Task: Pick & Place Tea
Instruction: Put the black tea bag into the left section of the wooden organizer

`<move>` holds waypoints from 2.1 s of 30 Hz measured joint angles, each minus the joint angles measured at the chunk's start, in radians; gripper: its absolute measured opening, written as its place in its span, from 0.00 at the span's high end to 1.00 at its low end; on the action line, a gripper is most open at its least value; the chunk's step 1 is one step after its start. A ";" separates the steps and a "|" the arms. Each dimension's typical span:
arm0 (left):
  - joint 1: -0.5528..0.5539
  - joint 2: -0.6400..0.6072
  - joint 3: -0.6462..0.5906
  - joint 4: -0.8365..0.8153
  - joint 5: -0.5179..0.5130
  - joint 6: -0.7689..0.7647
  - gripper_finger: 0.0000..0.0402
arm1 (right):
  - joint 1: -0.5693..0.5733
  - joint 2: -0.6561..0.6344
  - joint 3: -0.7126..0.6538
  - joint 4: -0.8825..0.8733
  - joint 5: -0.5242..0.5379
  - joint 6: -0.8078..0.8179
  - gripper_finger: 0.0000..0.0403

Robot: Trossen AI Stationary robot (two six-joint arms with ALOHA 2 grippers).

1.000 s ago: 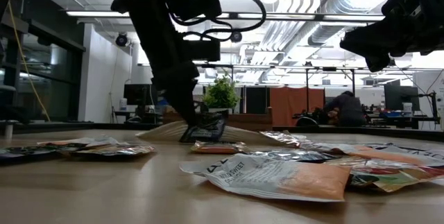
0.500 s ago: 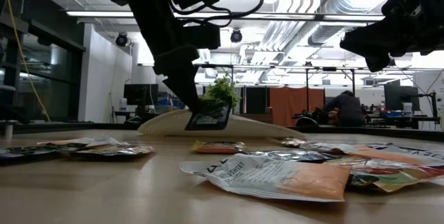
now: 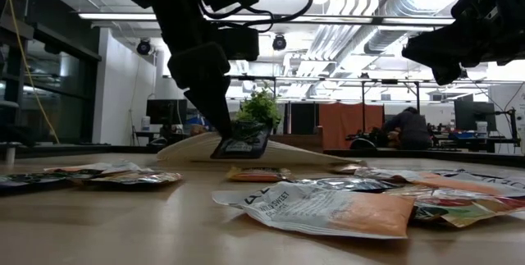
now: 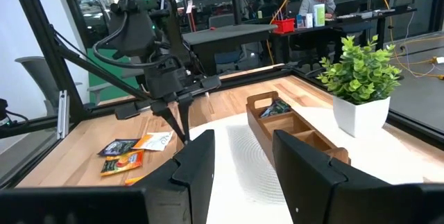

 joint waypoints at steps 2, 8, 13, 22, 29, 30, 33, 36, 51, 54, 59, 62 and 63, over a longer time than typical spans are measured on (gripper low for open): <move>0.000 0.000 0.000 0.000 0.000 0.000 1.00 | 0.000 0.000 0.000 0.000 0.000 0.000 0.65; 0.000 0.000 0.000 -0.003 0.011 0.002 1.00 | 0.000 0.000 0.000 0.000 0.000 0.000 0.65; 0.000 0.000 -0.001 -0.019 0.056 0.003 1.00 | 0.000 0.000 0.000 0.000 0.000 0.000 0.65; -0.001 0.000 -0.002 -0.070 0.240 0.077 0.99 | 0.000 0.000 0.000 0.000 0.000 0.000 0.65; -0.001 0.000 -0.002 -0.051 0.158 0.071 0.99 | 0.000 0.000 0.000 0.000 0.000 0.000 0.65; -0.001 0.000 -0.001 -0.049 0.145 0.071 0.99 | 0.000 0.000 0.000 0.000 0.000 0.000 0.65; 0.000 0.000 -0.001 -0.039 0.108 0.050 0.99 | 0.000 0.000 0.000 0.000 0.000 0.000 0.65; 0.000 0.000 -0.001 -0.005 0.086 0.045 0.99 | 0.000 0.000 0.000 0.000 0.000 0.000 0.65; 0.000 0.000 -0.001 0.030 0.077 0.001 0.99 | 0.000 0.000 0.000 0.000 0.000 0.000 0.65; 0.000 0.000 -0.001 0.029 0.077 -0.001 0.99 | 0.000 0.000 0.000 0.000 0.000 -0.001 0.65; 0.000 0.000 -0.001 0.031 0.072 -0.040 0.99 | 0.000 0.000 0.000 0.018 0.000 0.064 0.65; 0.000 0.000 -0.001 0.046 0.047 -0.063 0.99 | 0.000 0.000 0.000 0.041 0.033 0.152 0.65; 0.000 0.000 -0.001 0.054 0.039 -0.073 0.99 | 0.000 0.000 0.000 0.049 0.041 0.187 0.65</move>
